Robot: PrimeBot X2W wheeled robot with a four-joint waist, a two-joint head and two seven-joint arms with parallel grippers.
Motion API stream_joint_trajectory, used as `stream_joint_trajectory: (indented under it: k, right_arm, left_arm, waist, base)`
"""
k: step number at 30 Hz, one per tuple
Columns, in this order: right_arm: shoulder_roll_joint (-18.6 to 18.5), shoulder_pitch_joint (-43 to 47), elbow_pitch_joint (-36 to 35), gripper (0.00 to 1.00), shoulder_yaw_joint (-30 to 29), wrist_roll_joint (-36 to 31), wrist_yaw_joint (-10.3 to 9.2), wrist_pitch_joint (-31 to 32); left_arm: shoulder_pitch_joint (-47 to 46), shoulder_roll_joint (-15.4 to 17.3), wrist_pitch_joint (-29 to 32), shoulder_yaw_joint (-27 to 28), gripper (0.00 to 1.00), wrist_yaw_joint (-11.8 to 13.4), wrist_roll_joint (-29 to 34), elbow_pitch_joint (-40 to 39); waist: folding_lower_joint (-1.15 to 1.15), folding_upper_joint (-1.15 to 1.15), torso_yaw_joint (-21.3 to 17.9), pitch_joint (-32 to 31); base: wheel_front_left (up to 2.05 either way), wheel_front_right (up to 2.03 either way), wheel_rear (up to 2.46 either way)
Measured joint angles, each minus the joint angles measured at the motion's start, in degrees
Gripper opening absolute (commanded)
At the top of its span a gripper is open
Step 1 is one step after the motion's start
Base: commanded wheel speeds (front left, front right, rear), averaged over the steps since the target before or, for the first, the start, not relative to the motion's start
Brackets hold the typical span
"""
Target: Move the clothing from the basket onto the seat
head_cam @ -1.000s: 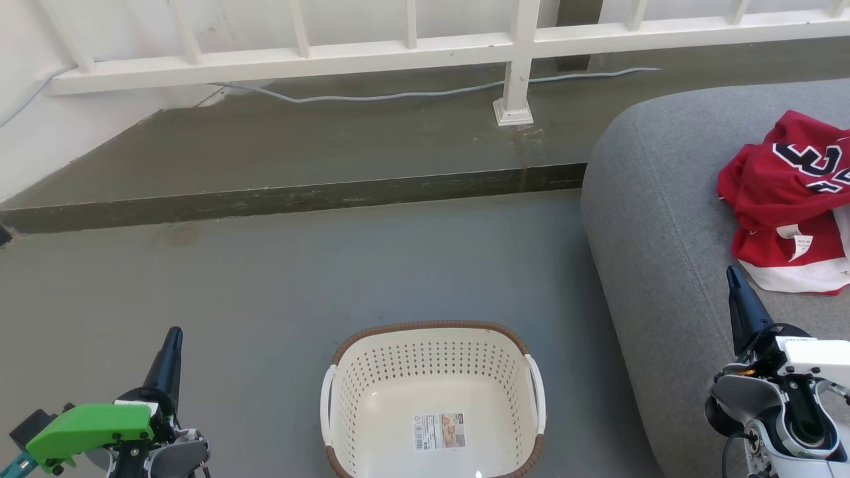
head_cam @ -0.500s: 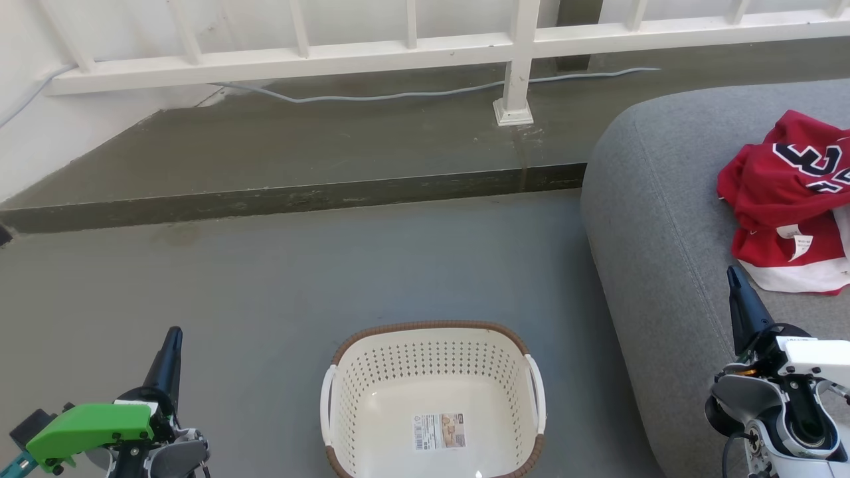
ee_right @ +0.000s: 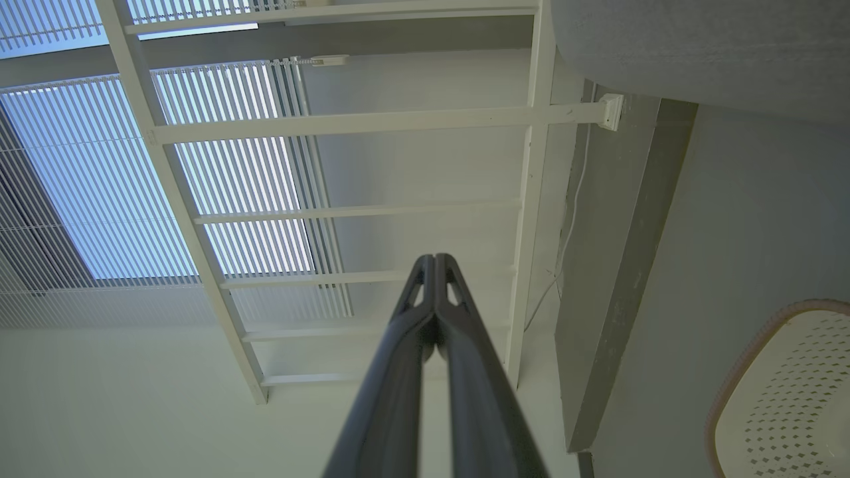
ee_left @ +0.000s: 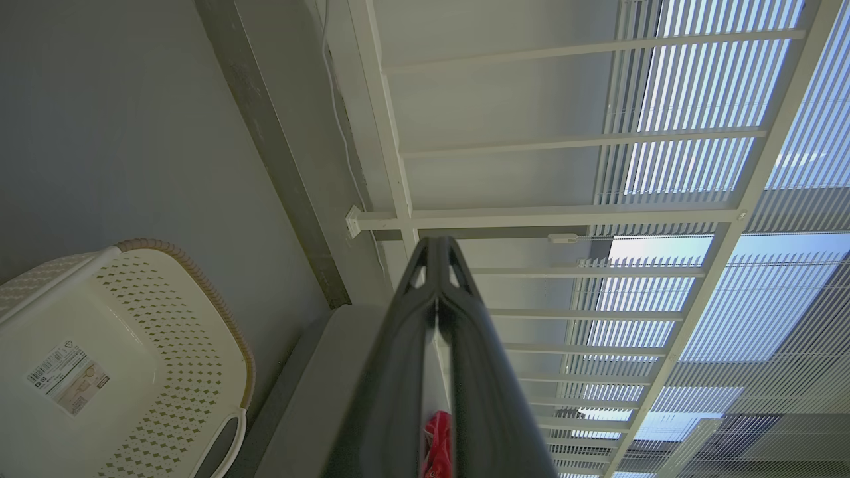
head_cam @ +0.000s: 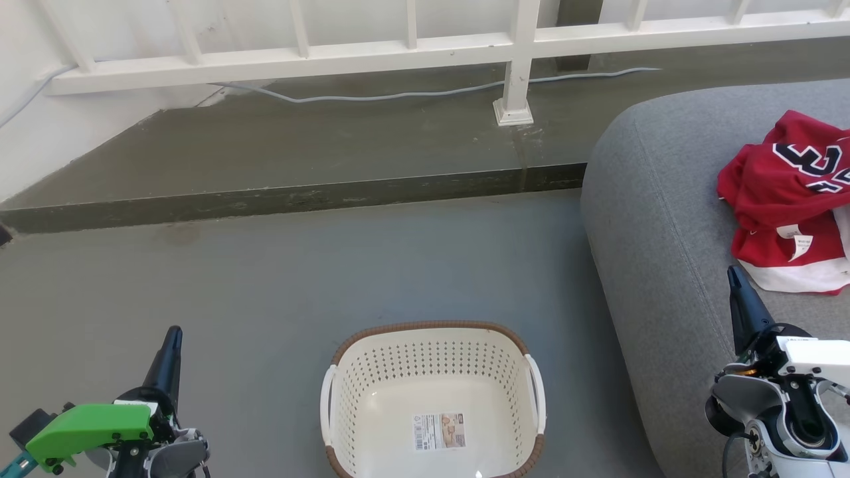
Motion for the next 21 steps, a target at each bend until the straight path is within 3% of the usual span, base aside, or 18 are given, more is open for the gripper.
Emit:
stream_joint_trajectory:
  k: [21]
  right_arm:
    - [0.0,0.0,0.0,0.00,-0.1,0.0,0.07,0.0]
  left_arm:
    - [0.0,0.0,0.2,0.1,0.00,0.0,0.0,0.1]
  waist:
    - [0.00,0.00,0.0,0.0]
  base:
    - [0.00,0.00,0.00]
